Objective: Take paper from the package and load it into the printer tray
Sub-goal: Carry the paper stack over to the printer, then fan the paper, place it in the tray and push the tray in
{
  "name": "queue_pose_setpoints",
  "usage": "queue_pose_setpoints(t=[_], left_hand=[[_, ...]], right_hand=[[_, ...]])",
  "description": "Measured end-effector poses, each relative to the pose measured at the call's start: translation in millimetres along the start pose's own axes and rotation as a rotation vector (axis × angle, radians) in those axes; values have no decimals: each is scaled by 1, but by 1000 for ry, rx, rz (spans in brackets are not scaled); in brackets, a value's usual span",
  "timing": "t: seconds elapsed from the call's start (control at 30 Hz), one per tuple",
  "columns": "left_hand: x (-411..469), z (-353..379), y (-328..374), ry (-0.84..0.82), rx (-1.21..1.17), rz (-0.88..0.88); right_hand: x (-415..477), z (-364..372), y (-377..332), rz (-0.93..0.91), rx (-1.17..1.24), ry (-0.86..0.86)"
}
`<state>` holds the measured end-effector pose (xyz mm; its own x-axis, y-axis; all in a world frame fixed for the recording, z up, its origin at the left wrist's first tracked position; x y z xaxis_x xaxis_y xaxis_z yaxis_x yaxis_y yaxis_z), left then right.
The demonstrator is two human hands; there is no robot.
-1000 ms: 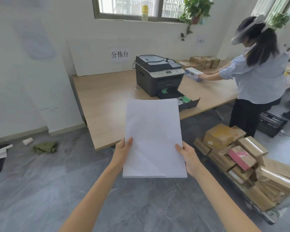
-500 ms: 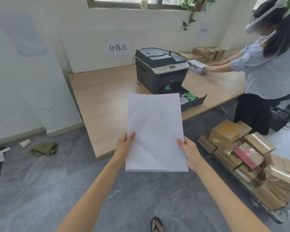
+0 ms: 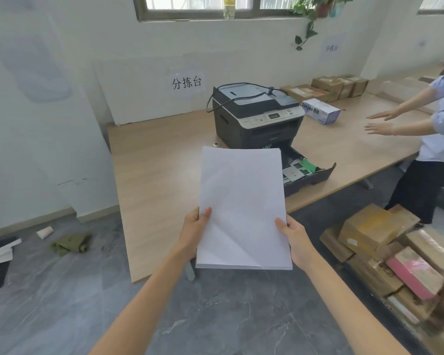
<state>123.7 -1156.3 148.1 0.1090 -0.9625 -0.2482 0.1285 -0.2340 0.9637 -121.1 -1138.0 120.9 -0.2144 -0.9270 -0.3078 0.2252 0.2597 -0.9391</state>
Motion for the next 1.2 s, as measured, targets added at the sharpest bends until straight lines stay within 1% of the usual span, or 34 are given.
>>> queue_pose_setpoints(t=[0.27, 0.53, 0.6, 0.7, 0.83, 0.87, 1.0, 1.1, 1.2], left_hand=[[51, 20, 8, 47, 0, -14], [130, 35, 29, 154, 214, 170], [157, 37, 35, 176, 228, 196], [194, 36, 40, 207, 202, 206], [236, 33, 50, 243, 208, 202], [245, 34, 55, 242, 202, 206], [277, 36, 64, 224, 221, 242], [297, 34, 65, 277, 298, 297], [304, 37, 69, 409, 460, 459]], right_hand=[[67, 5, -20, 6, -12, -87], [153, 23, -41, -2, -16, -135], [180, 32, -49, 4, -45, -176], [217, 46, -63, 62, -54, -238], [263, 70, -82, 111, -94, -374], [273, 76, -86, 118, -108, -385], [307, 93, -95, 122, -139, -337], [329, 102, -97, 115, -124, -358], [348, 114, -95, 114, -110, -367]])
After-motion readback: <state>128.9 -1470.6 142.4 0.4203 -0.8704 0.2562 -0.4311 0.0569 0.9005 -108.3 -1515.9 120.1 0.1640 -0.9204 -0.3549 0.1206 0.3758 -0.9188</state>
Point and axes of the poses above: each hand's wrist, its own x-axis towards the middle knuckle, its own z-axis out of the palm, y = z × x, the point moved 6 cm from there along x, towards the middle knuckle, and after that the axes turned 8 degrees about y, right-handed, at the moved point
